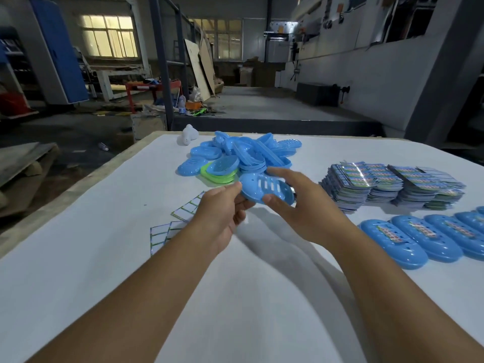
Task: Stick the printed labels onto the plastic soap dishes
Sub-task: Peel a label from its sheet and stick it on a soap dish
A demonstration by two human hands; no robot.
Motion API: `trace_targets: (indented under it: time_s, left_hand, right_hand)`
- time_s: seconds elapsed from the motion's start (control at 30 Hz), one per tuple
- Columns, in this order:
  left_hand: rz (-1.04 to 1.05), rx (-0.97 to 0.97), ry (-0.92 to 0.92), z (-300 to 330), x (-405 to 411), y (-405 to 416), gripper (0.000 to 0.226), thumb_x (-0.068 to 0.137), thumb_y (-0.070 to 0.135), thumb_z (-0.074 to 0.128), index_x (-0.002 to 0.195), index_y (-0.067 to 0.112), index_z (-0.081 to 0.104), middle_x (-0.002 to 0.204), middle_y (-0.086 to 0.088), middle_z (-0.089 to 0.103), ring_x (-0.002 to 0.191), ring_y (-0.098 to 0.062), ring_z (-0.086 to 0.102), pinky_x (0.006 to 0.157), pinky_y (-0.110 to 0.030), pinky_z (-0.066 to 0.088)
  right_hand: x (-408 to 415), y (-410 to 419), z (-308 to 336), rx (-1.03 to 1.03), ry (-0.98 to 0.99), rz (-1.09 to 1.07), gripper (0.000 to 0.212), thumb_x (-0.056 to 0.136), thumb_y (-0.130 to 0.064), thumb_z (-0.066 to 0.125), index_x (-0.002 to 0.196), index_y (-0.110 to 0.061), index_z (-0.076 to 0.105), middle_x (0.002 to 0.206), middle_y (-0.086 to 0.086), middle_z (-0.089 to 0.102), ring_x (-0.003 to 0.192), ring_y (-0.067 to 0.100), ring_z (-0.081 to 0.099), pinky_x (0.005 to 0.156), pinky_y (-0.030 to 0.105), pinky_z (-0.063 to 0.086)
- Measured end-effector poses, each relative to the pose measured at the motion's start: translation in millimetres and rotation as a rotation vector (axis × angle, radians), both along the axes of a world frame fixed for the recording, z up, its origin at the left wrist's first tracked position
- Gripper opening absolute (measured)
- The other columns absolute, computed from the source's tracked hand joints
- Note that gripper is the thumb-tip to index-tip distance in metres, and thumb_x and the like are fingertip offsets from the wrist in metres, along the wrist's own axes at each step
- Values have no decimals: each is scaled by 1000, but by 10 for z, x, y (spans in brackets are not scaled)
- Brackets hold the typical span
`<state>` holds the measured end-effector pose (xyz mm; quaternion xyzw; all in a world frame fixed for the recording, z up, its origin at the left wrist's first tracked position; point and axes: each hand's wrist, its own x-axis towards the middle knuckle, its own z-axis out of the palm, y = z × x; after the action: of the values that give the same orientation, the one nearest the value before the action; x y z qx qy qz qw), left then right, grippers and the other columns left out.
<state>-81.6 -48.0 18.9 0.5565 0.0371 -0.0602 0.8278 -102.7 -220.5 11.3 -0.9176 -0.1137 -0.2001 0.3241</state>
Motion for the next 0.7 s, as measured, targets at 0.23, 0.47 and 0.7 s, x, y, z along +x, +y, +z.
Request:
trace_targets:
  time_s: [0.23,0.47,0.7]
  left_hand:
    - [-96,-23,94,-42,-21,156,16,102,16,52,97,10,67,74,-1,75,63,-11,68,50,-15,39]
    - [287,1485,-412,-144,145,438,28,99,36,49,88,16,66,93,-7,68,88,-28,61,76,-36,48]
    - [122,1520,-285,-164,189,503,56,77,53,77,123,24,60,119,-2,63,108,-20,58,82,-28,42]
  right_hand:
    - [17,-5,-20,-88,98,9,48,88,-60,64,132,-44,52,116,-14,60,91,8,56,82,27,45]
    - [18,-2,-97,-258,284,-1,50,91,-58,62,136,-41,49,114,-11,56,95,13,51,76,29,38]
    - [11,7,-107,-328,338,8,54,93,-59,58,141,-40,44,125,-4,59,99,17,50,79,30,38]
